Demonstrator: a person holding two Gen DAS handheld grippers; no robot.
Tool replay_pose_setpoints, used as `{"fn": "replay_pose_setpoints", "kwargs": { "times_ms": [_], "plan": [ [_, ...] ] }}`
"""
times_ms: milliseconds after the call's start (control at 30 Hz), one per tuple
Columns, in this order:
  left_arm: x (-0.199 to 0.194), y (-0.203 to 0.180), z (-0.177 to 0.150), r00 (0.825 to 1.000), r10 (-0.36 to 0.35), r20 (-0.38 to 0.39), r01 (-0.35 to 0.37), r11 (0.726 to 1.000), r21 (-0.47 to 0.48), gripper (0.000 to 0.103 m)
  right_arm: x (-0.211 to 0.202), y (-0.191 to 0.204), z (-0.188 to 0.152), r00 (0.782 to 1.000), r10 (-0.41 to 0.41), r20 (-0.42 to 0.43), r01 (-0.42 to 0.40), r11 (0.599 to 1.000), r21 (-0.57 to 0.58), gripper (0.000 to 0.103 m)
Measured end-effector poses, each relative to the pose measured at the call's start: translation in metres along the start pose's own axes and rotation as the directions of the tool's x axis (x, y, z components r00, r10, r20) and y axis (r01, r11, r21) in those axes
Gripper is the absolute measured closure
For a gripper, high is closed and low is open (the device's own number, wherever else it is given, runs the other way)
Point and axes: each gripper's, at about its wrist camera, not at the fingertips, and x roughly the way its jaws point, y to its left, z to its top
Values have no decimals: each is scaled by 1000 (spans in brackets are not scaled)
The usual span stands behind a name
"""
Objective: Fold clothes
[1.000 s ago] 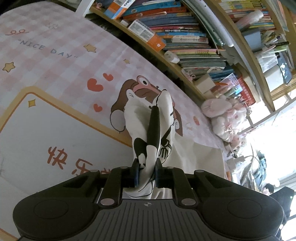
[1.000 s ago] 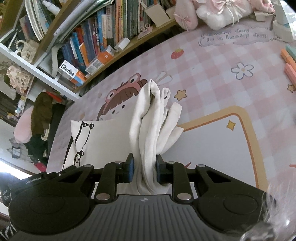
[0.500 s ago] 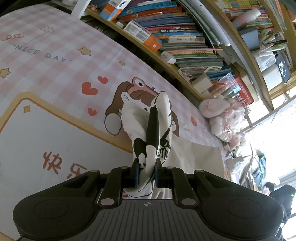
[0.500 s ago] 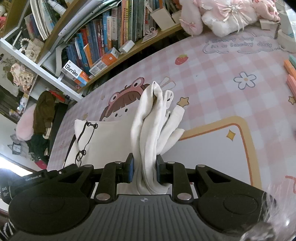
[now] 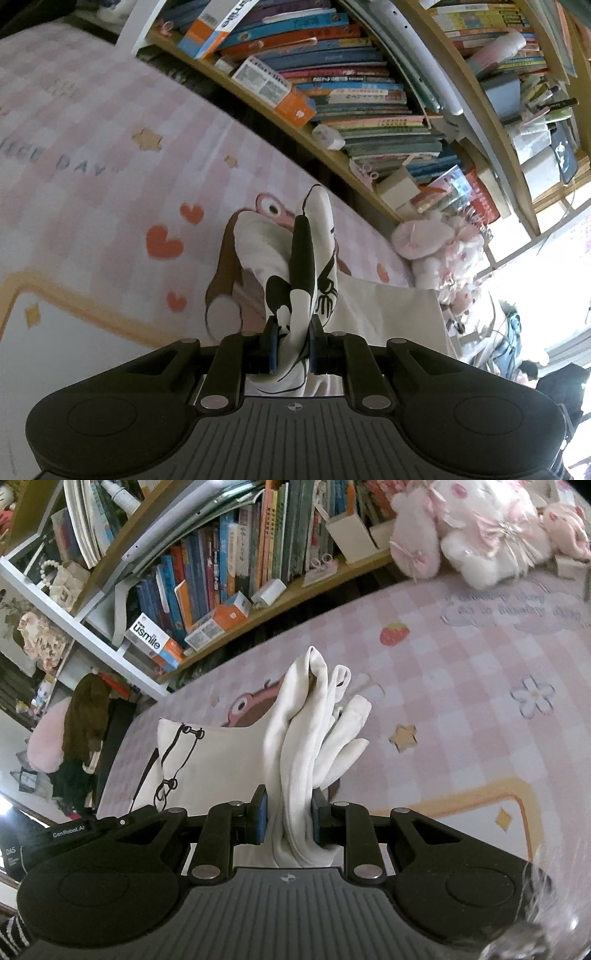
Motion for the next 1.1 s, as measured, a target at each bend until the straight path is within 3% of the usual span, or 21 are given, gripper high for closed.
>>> {"fn": "replay_pose_setpoints", "kwargs": {
  "times_ms": [1100],
  "plan": [
    [114, 32, 145, 997, -48, 58, 46, 998, 48, 91, 144, -9, 135, 995, 42, 92, -40, 999, -23, 82]
  ]
}}
